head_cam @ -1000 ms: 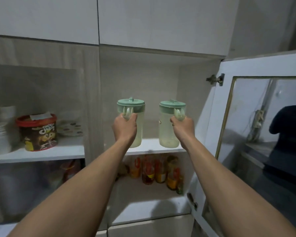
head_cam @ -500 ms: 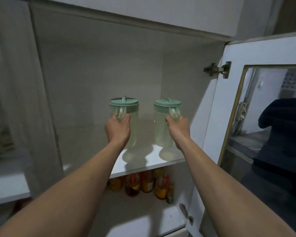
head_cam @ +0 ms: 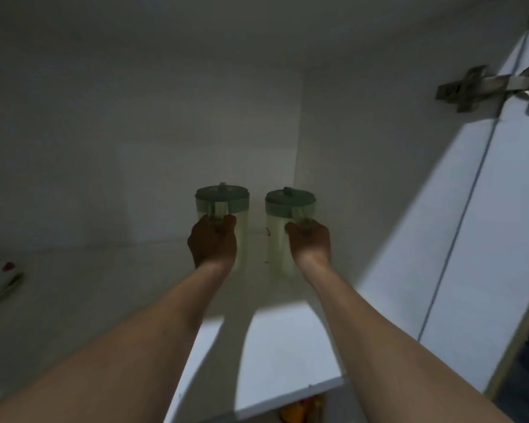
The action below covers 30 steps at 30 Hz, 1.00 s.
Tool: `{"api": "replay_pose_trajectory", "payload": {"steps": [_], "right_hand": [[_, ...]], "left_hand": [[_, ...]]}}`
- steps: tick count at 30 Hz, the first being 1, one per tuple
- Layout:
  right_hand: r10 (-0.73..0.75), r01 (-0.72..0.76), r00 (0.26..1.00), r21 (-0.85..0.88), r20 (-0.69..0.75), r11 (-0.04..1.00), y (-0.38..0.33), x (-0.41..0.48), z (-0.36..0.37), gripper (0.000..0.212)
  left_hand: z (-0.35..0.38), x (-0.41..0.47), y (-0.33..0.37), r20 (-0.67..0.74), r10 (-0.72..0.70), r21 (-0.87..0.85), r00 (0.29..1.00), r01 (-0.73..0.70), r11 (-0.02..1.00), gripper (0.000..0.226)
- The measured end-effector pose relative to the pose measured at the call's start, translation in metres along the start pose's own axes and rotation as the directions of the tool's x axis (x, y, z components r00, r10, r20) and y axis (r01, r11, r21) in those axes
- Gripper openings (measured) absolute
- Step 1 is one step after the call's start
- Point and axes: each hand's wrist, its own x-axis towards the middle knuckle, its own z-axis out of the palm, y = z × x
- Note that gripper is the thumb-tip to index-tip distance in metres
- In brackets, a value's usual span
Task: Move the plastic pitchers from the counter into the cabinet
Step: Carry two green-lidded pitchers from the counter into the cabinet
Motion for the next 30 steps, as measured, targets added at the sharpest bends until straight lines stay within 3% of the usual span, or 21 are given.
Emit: {"api": "replay_pose_trajectory", "payload": {"steps": [4, 8, 14, 17, 27, 30], "right_hand": [[-0.005, 0.005, 1.000, -0.020, 0.017, 1.000, 0.028, 0.042, 0.014, 0.020], [-0.058, 0.058, 0.998, -0.018, 0.006, 0.998, 0.049, 0.080, 0.024, 0.030], [-0.014, 0.013, 1.000, 0.044, 0.025, 0.999, 0.064, 0.110, 0.044, 0.008], [-0.013, 0.012, 0.998, 0.019, 0.055, 1.000, 0.069, 0.124, 0.049, 0.008], [-0.004, 0.008, 0.997, -0.048, 0.081, 0.999, 0.075, 0.149, 0.058, 0.012], [0.041, -0.031, 0.992, -0.085, 0.119, 0.996, 0.074, 0.155, 0.053, 0.029]], "left_hand": [[0.037, 0.023, -0.017, -0.003, 0.029, 0.019, 1.000, -0.029, 0.999, 0.025], [0.061, 0.046, -0.032, -0.006, -0.002, -0.018, 1.000, 0.002, 1.000, 0.026], [0.087, 0.068, -0.047, 0.001, 0.036, 0.006, 0.999, -0.036, 0.999, 0.024], [0.100, 0.077, -0.054, 0.032, -0.006, -0.011, 0.999, 0.006, 1.000, 0.026], [0.124, 0.099, -0.062, 0.072, -0.047, -0.020, 0.996, 0.048, 0.999, 0.030], [0.125, 0.103, -0.060, 0.140, -0.110, 0.036, 0.984, 0.106, 0.994, 0.045]]}}
